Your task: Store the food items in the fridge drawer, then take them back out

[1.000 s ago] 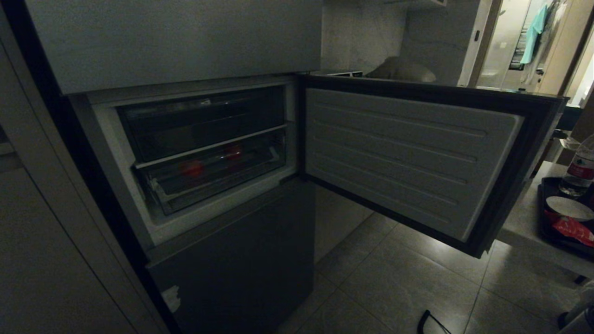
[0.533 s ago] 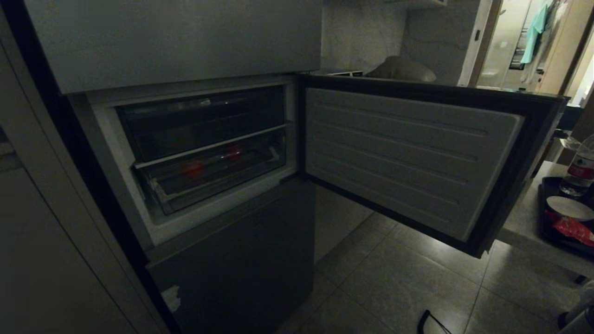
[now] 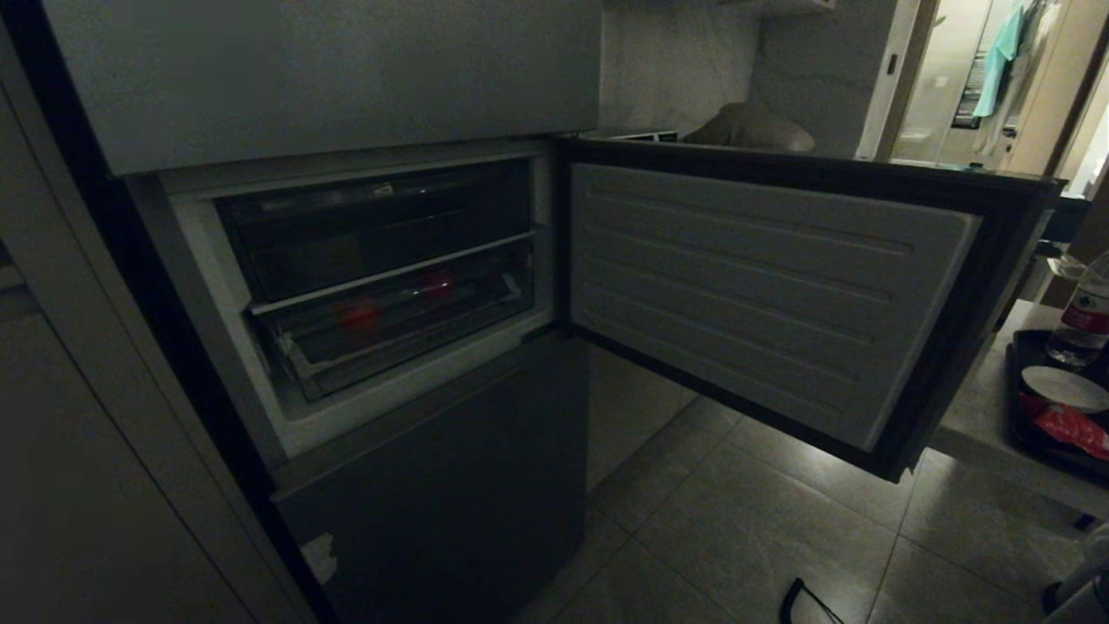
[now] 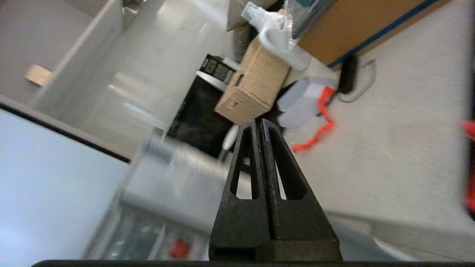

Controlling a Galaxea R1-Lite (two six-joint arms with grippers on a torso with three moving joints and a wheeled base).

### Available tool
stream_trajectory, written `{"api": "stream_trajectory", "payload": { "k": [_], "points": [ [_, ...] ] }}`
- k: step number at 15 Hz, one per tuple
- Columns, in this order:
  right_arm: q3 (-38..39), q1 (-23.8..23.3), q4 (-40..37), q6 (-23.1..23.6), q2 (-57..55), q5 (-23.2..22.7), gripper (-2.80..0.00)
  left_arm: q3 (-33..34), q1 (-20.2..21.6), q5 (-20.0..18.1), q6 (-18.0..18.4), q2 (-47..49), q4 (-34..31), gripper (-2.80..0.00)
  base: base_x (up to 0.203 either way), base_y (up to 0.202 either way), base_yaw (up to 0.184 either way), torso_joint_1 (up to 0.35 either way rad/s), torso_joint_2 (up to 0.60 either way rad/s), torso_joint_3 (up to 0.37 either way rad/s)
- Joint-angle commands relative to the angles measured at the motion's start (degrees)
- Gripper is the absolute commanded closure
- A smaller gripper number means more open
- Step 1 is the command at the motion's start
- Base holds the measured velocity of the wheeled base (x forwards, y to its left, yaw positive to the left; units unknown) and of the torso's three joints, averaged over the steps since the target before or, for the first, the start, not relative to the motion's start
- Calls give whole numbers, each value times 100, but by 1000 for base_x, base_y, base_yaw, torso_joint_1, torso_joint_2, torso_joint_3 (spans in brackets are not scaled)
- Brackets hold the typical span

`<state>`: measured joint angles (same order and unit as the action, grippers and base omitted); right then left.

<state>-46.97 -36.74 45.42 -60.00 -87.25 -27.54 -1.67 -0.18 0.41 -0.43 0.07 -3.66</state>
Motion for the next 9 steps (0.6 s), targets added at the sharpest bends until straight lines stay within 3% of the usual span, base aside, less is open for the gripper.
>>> {"api": "stream_trajectory", "payload": {
  "k": [1,4,6,9],
  "points": [
    [-459,218,33,-131,-884,-35,0,0,1,2,-7,1,-3,0,0,0,0,0,0,0],
    [-529,594,56,-244,-1174,-264,0,0,1,2,0,1,-3,0,0,0,0,0,0,0],
    [-516,758,71,-314,-1283,-696,0,0,1,2,0,1,-3,0,0,0,0,0,0,0],
    [-489,1038,63,-460,-1233,-753,0,0,1,2,0,1,-3,0,0,0,0,0,0,0]
  ]
}}
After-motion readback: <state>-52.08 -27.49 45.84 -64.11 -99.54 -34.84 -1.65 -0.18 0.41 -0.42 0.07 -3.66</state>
